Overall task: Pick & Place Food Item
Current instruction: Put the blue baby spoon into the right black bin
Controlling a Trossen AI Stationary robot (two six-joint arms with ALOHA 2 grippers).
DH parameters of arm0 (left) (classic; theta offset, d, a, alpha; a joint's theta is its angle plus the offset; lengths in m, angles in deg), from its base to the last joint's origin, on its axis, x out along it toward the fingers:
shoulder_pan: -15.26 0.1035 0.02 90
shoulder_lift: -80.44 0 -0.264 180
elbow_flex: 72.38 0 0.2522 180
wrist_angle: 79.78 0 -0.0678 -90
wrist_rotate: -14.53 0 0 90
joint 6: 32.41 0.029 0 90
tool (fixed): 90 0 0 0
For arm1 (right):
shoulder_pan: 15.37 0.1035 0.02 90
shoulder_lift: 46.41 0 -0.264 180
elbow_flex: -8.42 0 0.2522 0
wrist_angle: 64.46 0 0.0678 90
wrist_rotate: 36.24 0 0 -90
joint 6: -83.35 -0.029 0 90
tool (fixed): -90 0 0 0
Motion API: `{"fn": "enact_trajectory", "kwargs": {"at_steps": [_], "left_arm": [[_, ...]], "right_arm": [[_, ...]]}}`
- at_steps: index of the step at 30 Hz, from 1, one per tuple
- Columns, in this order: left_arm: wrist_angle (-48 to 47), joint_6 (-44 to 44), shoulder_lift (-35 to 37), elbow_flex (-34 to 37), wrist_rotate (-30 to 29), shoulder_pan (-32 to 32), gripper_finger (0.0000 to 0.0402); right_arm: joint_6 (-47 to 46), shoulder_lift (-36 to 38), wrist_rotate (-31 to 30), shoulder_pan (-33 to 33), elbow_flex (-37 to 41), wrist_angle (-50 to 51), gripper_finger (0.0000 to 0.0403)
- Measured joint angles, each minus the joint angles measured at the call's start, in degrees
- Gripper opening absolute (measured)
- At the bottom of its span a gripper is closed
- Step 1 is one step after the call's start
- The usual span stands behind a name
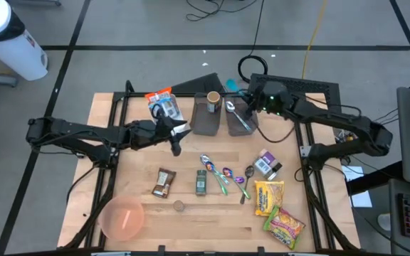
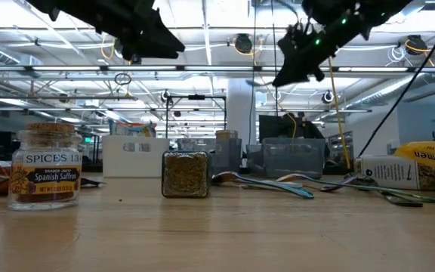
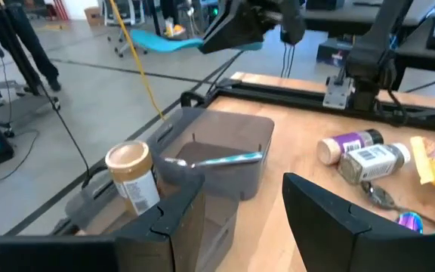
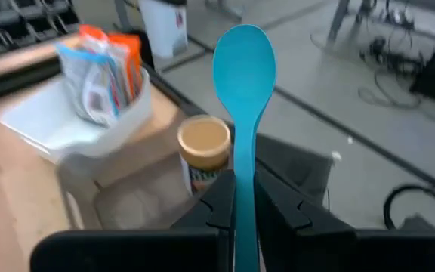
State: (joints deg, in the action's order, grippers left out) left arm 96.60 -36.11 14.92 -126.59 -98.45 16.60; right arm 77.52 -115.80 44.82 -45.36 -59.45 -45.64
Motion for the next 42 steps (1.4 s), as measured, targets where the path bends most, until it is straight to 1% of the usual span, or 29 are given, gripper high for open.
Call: {"fn": "enact_trajectory", "kwargs": {"at_steps": [8,12,14,18,24,26,30,34,38,42], "left_arm": [[-7.78,-4.34,-0.02,0.0,-0.02,0.0,0.0186],[-9.77,-5.13,-0.02,0.0,-0.02,0.0,0.0186],[-10.38,-5.47,-0.02,0.0,-0.02,0.0,0.0186],[-11.32,-5.47,-0.02,0.0,-0.02,0.0,0.0186],[-11.73,-4.34,-0.02,0.0,-0.02,0.0,0.0186],[-11.71,-4.23,-0.02,0.0,-0.04,0.04,0.0186],[-11.68,-4.0,-0.02,0.0,-0.04,0.26,0.0186],[-11.62,-3.94,-0.02,0.0,-0.04,0.7,0.0186],[-11.32,-4.18,-0.02,0.0,-0.04,0.93,0.0186],[-10.24,-4.09,-0.02,0.0,-0.04,0.94,0.0186]], "right_arm": [[-2.92,-9.89,-0.68,-0.79,0.0,-0.06,0.0018],[-5.14,-13.19,-2.92,-0.77,0.0,0.37,0.0018],[-6.24,-14.07,-3.12,-0.74,0.57,-0.15,0.0018],[-8.44,-14.33,-3.28,-0.68,3.59,-2.74,0.0018],[-11.95,-13.71,-2.8,-0.66,10.65,-13.01,0.0018],[-12.82,-13.72,-1.47,-0.68,12.93,-16.03,0.0018],[-13.03,-14.12,-1.2,-0.5,15.64,-20.5,0.0018],[-13.04,-14.11,-1.06,-0.5,16.31,-21.11,0.0018],[-12.52,-14.11,3.14,-1.17,16.29,-22.1,0.0018],[-11.26,-14.13,5.11,-2.42,14.86,-21.39,0.0018]]}}
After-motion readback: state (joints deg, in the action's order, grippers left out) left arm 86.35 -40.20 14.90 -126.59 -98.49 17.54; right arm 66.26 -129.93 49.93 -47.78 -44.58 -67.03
